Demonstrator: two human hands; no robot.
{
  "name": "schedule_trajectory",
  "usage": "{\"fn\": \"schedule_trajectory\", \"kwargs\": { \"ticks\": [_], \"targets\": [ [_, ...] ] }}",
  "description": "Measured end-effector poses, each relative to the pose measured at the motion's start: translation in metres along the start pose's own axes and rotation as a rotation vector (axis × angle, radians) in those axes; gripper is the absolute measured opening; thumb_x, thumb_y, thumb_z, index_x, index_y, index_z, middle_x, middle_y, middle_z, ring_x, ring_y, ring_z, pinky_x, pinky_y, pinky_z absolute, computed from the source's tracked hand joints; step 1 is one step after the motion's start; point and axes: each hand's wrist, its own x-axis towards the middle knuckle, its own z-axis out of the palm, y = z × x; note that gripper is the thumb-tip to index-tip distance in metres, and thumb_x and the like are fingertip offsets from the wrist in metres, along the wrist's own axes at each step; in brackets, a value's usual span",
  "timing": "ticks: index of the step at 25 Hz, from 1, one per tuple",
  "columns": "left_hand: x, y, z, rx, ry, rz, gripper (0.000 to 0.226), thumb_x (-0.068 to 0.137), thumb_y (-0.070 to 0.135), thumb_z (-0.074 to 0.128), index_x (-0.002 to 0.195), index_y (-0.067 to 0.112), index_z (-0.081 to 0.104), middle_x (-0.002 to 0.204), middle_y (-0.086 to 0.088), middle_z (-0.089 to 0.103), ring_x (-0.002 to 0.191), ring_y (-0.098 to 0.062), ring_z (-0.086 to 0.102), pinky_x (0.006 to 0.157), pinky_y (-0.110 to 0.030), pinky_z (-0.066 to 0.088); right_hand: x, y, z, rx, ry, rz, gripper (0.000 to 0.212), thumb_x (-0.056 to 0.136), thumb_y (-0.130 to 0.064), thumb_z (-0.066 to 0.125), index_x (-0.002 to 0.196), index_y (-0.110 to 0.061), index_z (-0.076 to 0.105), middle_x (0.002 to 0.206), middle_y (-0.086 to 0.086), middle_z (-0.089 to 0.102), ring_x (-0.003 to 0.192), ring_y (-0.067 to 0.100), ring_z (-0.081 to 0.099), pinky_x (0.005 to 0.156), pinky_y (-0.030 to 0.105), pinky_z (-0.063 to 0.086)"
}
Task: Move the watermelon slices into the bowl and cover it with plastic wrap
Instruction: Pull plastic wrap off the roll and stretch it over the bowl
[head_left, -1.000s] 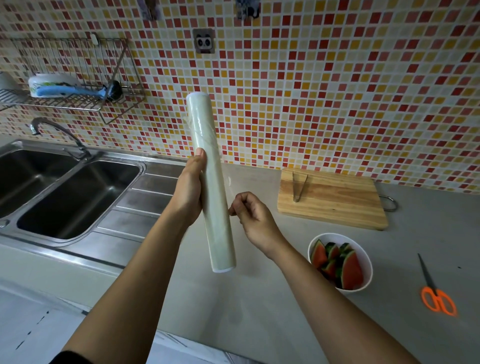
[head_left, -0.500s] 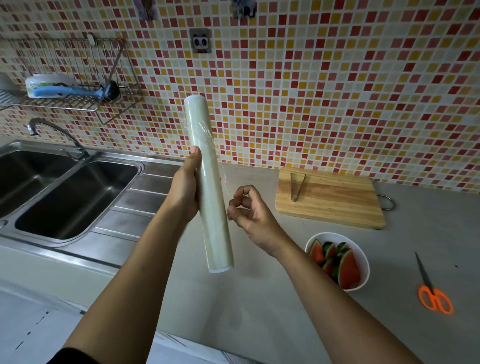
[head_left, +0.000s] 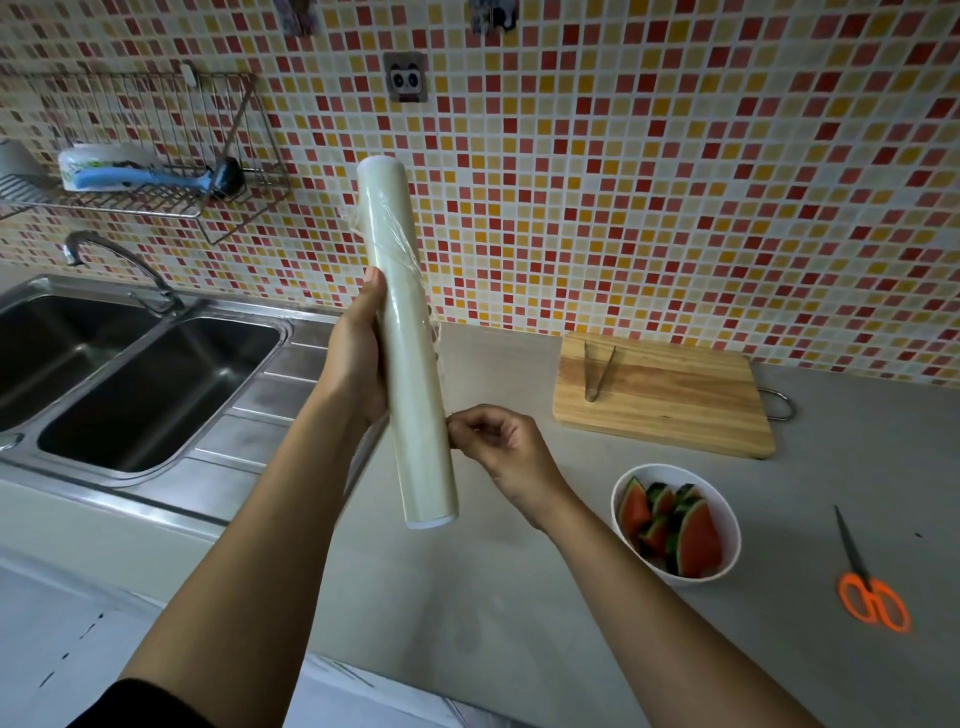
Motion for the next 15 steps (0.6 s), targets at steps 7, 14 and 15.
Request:
{"fn": "schedule_trajectory", "kwargs": {
  "ticks": [7,14,15],
  "targets": [
    [0.0005,-0.0040,0.0024,-0.015,0.024,0.036,0.049,0.090,0.056,0.043,0.083,0.012,0.065,0.065,-0.003,0.063,0.055,-0.019,0.060,0.054,-0.031,0.052,0.0009,0.0010,0.0027,0.083,0.044,-0.028,0.014,0.087,-0.008,0.062,0.087,-0.021,0.069,0.084,-0.006,0.072,0.076,0.008,0.068,0.076,0.022,0.054],
    [0.0009,-0.0026,0.0046,-0.051,0.019,0.067,0.049,0.092,0.053,0.042,0.071,0.021,0.073,0.066,-0.001,0.064,0.056,-0.018,0.059,0.058,-0.031,0.052,0.0026,-0.0020,0.0042,-0.133,0.001,-0.042,0.017,0.095,-0.020,0.052,0.080,-0.026,0.057,0.073,-0.021,0.062,0.072,-0.003,0.059,0.073,0.016,0.045],
    [0.0012,-0.0015,0.0039,-0.049,0.019,0.065,0.050,0.091,0.053,0.042,0.070,0.022,0.074,0.067,-0.001,0.064,0.057,-0.018,0.059,0.058,-0.031,0.052,0.0029,-0.0015,0.0041,-0.159,-0.018,-0.045,0.018,0.096,-0.022,0.050,0.080,-0.027,0.056,0.075,-0.019,0.061,0.075,-0.002,0.058,0.075,0.018,0.045]
  ]
}}
